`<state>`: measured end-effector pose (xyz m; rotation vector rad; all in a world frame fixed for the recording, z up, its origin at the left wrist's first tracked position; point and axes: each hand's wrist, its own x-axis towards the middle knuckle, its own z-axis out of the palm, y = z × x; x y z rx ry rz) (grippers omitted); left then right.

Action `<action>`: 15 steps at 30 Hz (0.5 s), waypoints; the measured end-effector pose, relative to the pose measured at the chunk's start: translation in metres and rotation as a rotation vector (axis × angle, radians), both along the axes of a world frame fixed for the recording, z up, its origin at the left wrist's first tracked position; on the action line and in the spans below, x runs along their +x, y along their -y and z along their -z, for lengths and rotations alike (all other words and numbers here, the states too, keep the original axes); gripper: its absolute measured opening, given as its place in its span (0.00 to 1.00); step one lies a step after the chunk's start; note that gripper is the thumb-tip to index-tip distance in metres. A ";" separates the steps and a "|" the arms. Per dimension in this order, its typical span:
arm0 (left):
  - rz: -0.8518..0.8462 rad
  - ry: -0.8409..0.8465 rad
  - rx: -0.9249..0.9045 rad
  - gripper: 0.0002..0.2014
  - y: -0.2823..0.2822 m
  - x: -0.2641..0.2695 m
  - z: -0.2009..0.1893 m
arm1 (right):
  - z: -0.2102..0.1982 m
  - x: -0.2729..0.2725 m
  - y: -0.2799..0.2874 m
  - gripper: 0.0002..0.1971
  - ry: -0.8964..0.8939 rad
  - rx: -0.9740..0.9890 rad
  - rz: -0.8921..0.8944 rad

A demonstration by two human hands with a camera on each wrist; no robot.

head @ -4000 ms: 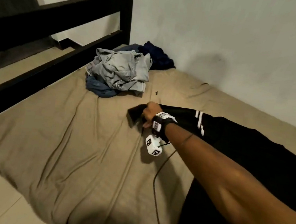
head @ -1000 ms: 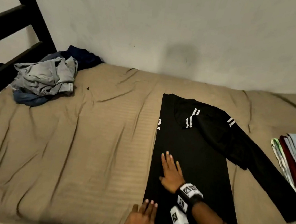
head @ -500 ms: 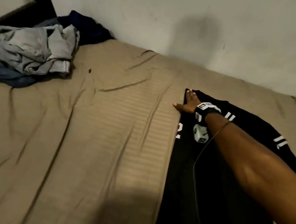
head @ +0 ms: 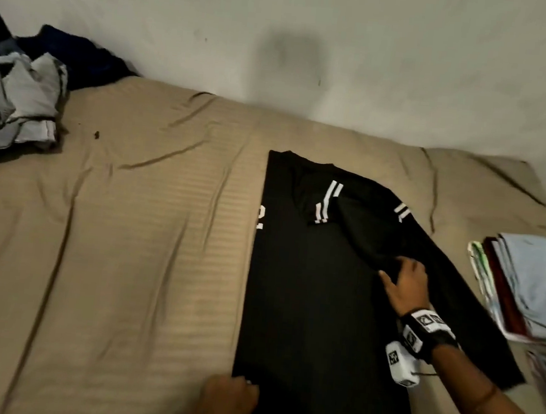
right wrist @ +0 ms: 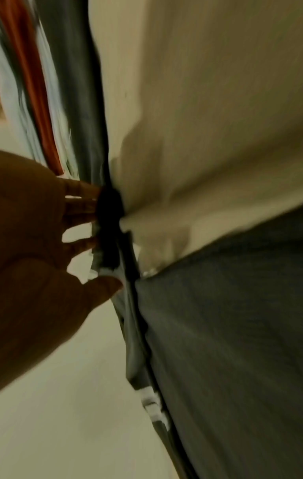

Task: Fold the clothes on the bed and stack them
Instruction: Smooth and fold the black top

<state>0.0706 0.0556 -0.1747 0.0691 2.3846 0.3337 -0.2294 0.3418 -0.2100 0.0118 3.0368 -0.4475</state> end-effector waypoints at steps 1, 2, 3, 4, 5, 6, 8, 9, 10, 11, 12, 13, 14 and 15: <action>-0.023 -0.089 0.001 0.06 0.000 0.002 -0.002 | 0.000 -0.002 -0.020 0.33 0.058 0.013 0.082; -0.013 -0.249 0.021 0.13 -0.007 0.008 0.015 | 0.001 -0.001 -0.036 0.36 0.115 0.038 0.153; 0.026 -0.300 -0.038 0.18 -0.010 0.014 0.024 | 0.002 -0.001 -0.047 0.39 0.159 0.054 0.189; 0.030 -0.374 -0.065 0.22 -0.012 0.016 0.024 | 0.004 -0.003 -0.055 0.40 0.186 0.043 0.202; 0.016 -0.363 -0.053 0.23 -0.014 0.018 0.027 | 0.003 -0.004 -0.057 0.40 0.190 0.004 0.217; -0.015 -0.282 0.030 0.25 -0.016 0.020 0.025 | 0.003 -0.009 -0.059 0.40 0.183 -0.049 0.232; -0.014 -0.265 0.016 0.28 -0.019 0.013 0.001 | -0.002 -0.019 -0.062 0.38 0.149 -0.042 0.246; -0.046 -0.296 0.042 0.28 -0.017 0.013 -0.003 | -0.006 -0.022 -0.062 0.35 0.148 0.030 0.221; -0.097 -0.288 0.028 0.28 -0.015 0.015 -0.004 | -0.009 -0.025 -0.064 0.29 0.140 0.122 0.175; -0.081 -0.276 0.008 0.29 -0.015 0.017 -0.004 | -0.013 -0.027 -0.064 0.25 0.117 0.202 0.128; -0.110 -0.295 0.046 0.31 -0.015 0.018 -0.008 | -0.016 -0.029 -0.064 0.22 0.069 0.244 0.084; -0.121 -0.326 0.041 0.33 -0.014 0.017 -0.010 | -0.023 -0.030 -0.062 0.20 0.015 0.232 0.068; -0.112 -0.318 0.049 0.33 -0.015 0.018 -0.011 | -0.027 -0.033 -0.063 0.19 -0.033 0.162 0.069; -0.101 -0.285 0.054 0.33 -0.016 0.022 -0.009 | -0.037 -0.033 -0.061 0.18 -0.063 0.046 0.100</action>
